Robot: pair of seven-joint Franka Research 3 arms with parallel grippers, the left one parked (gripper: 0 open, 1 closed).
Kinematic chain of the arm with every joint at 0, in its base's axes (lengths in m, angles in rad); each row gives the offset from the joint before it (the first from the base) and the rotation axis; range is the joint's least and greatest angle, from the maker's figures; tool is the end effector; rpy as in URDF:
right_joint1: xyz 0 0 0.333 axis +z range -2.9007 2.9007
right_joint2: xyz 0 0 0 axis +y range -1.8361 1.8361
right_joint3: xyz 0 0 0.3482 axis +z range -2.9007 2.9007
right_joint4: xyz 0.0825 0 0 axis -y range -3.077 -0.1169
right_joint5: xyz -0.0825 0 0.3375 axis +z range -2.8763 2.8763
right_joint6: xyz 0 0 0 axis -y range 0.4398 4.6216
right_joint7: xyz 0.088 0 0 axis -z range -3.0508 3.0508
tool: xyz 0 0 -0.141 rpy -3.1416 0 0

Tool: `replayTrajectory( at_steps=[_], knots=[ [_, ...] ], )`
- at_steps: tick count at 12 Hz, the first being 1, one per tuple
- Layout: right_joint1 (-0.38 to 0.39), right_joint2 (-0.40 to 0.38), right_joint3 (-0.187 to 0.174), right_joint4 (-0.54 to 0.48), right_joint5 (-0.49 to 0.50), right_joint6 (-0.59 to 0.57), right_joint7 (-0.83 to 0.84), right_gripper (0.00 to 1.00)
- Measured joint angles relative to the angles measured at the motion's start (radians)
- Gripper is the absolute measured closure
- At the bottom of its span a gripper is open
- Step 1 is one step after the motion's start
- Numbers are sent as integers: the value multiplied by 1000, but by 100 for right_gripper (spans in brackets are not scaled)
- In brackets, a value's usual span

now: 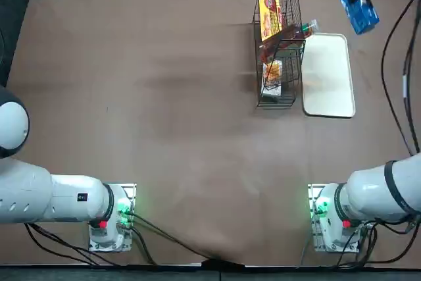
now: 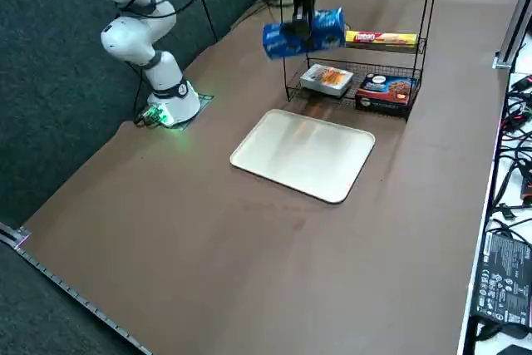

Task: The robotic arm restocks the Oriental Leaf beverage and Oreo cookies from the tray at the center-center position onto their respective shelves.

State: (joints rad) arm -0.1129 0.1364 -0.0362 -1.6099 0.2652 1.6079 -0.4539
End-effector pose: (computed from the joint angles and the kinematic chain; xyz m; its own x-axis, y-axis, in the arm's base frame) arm 0.5438 -0.0440 0.5419 0.9614 0.2749 -0.0139 0.2593 -0.9216 -0.2887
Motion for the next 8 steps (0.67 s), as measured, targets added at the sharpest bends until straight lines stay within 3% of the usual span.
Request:
replayTrajectory(
  at_steps=[3, 8],
  knots=[
    [2, -4, 10, 97, 78, -89, 138, 41],
    [26, -63, 76, 172, 204, -141, 520, 41]
  ],
)
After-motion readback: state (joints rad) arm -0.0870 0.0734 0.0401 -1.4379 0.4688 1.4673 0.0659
